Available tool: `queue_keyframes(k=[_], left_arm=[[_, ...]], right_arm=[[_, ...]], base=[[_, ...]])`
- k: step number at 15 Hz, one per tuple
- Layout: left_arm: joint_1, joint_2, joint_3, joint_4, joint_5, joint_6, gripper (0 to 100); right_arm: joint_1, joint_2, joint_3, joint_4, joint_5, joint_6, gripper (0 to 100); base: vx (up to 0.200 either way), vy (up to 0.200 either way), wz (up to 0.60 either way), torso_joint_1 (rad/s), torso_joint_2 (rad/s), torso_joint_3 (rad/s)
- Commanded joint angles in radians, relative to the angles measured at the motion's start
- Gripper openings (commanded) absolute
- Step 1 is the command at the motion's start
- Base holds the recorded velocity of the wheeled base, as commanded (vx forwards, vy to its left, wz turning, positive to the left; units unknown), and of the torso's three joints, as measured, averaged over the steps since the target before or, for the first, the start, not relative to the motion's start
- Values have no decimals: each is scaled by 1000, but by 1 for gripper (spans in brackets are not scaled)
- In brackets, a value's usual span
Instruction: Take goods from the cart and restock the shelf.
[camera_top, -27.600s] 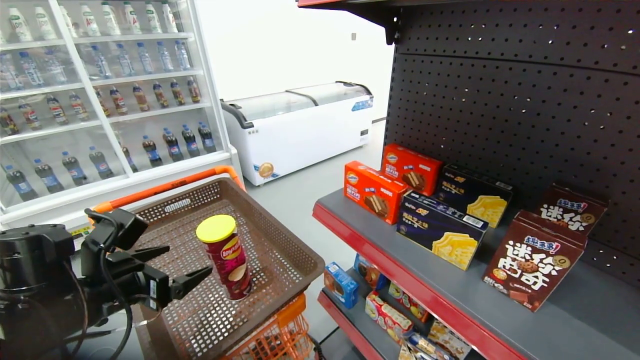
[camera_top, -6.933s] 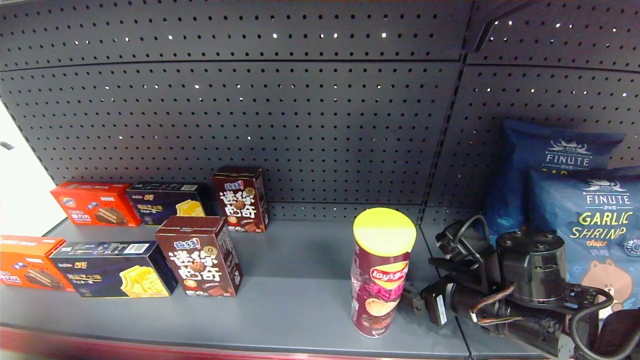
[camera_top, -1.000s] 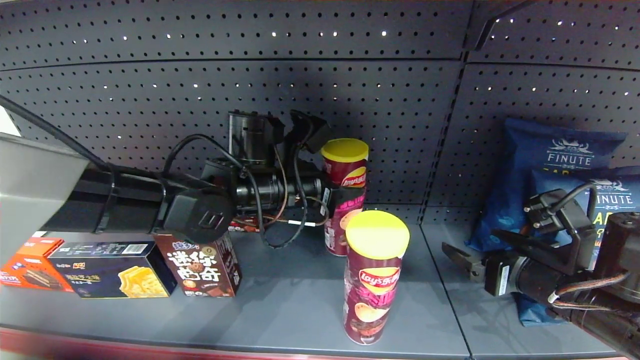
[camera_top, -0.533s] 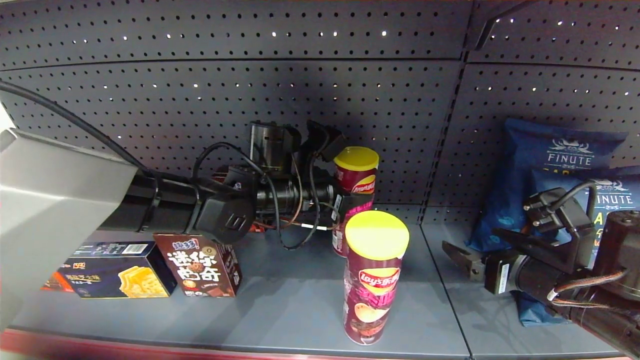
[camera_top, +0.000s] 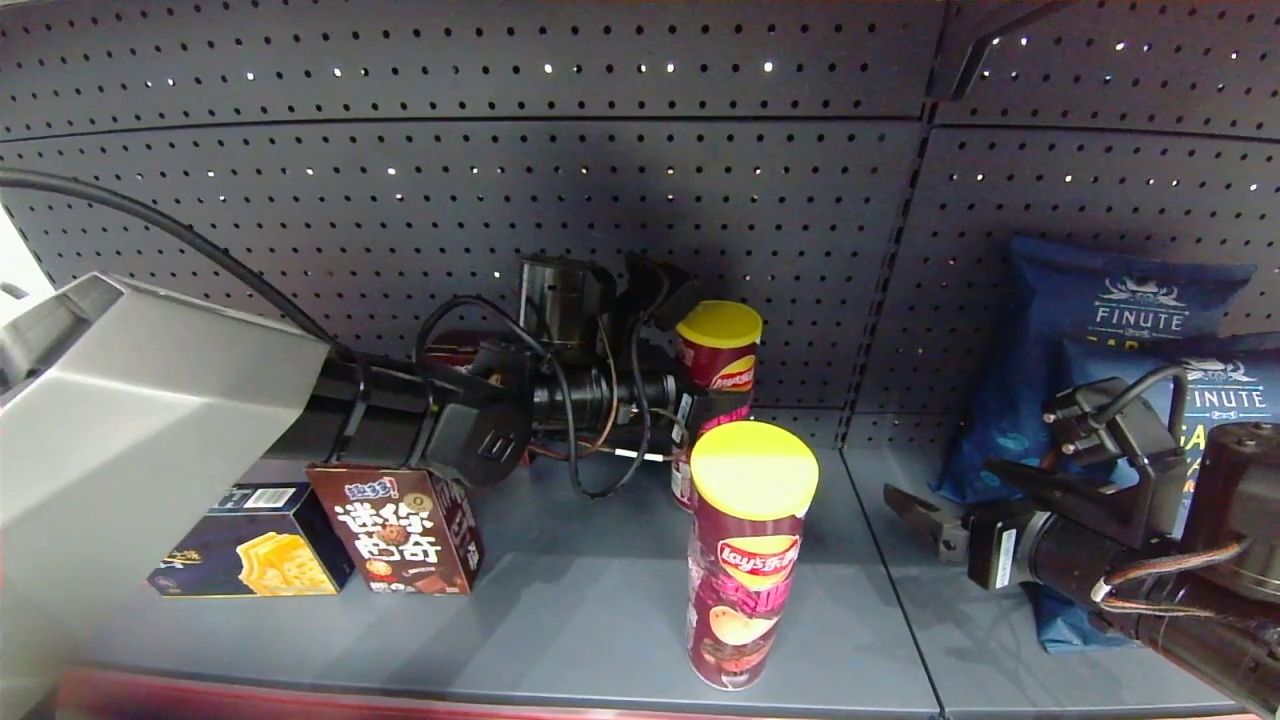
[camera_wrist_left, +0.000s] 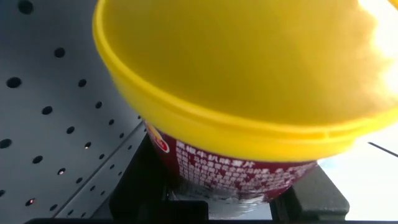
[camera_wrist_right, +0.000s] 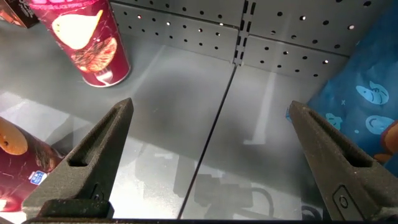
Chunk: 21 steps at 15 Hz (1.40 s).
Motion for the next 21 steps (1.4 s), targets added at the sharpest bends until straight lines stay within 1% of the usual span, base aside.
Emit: queue_keyframes(k=[1, 5, 6, 9, 11, 14, 15, 21], left_arm=[[1, 17, -9, -2, 0, -1, 0], [1, 20, -12, -2, 1, 1, 0], [1, 20, -14, -2, 3, -1, 100], [2, 17, -7, -7, 4, 1, 100], [2, 15, 5, -39, 8, 1, 100], [7, 4, 31, -52, 6, 1, 100], [8, -32, 66, -52, 4, 1, 100], [14, -166, 194, -50, 6, 3, 100]], right_arm=[[1, 5, 1, 0, 1, 0, 100], [1, 17, -4, -3, 1, 0, 100], [1, 20, -2, -4, 1, 0, 100], [1, 23, 2, -6, 1, 0, 100], [1, 29, 2, -6, 1, 0, 100], [-1, 36, 4, -6, 2, 1, 100], [-1, 37, 8, -6, 2, 1, 100], [-5, 39, 22, -6, 2, 1, 100]], base=[[0, 0, 0, 0, 0, 0], [0, 0, 0, 0, 0, 0], [0, 0, 0, 0, 0, 0], [0, 0, 0, 0, 0, 0], [0, 0, 0, 0, 0, 0], [0, 0, 0, 0, 0, 0], [0, 0, 0, 0, 0, 0], [0, 0, 0, 0, 0, 0]])
